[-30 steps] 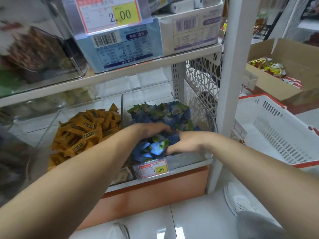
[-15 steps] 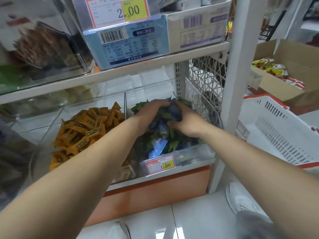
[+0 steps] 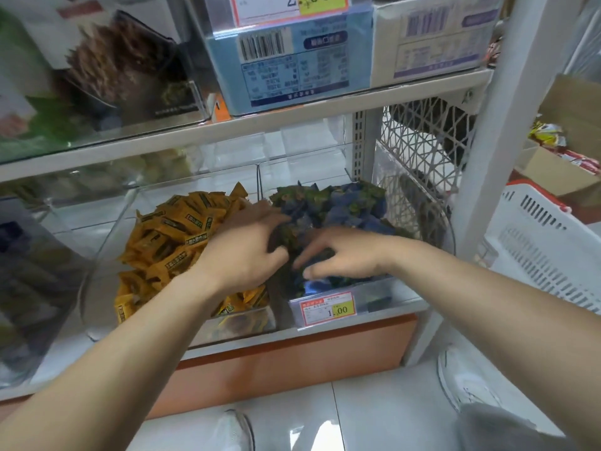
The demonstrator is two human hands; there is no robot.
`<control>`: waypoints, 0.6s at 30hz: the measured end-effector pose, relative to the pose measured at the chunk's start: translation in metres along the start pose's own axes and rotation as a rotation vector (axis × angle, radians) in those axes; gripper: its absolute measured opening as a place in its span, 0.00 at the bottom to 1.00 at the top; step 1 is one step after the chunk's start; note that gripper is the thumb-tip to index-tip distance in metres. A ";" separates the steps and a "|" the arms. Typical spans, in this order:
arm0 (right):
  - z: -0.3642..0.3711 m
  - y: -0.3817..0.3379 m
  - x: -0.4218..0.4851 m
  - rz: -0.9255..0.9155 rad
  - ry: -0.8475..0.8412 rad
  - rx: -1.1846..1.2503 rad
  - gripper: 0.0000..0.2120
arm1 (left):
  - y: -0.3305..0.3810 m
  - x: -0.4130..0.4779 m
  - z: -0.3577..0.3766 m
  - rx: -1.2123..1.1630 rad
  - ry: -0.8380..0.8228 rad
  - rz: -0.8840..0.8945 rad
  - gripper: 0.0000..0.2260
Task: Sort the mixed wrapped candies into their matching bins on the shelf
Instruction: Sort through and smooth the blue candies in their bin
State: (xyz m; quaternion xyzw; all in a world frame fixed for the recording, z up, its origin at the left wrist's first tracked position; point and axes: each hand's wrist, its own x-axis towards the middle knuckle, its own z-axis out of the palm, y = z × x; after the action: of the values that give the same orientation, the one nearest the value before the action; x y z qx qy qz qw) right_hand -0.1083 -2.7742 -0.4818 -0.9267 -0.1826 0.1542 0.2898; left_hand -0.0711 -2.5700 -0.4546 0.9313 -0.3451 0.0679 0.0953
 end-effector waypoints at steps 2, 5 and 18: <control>0.009 0.004 0.020 0.057 -0.169 -0.194 0.20 | -0.005 -0.005 0.003 -0.031 -0.027 -0.026 0.26; 0.011 0.015 0.036 0.141 -0.216 -0.529 0.28 | -0.007 -0.005 0.008 -0.060 -0.008 -0.031 0.25; -0.044 0.030 0.030 0.281 -0.135 -0.581 0.30 | -0.014 -0.006 0.014 -0.154 0.007 -0.027 0.19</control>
State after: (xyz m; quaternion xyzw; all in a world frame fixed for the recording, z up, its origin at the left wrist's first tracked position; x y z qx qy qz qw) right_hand -0.0571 -2.8055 -0.4701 -0.9745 -0.1082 0.1953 -0.0236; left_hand -0.0659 -2.5590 -0.4712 0.9255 -0.3365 0.0429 0.1686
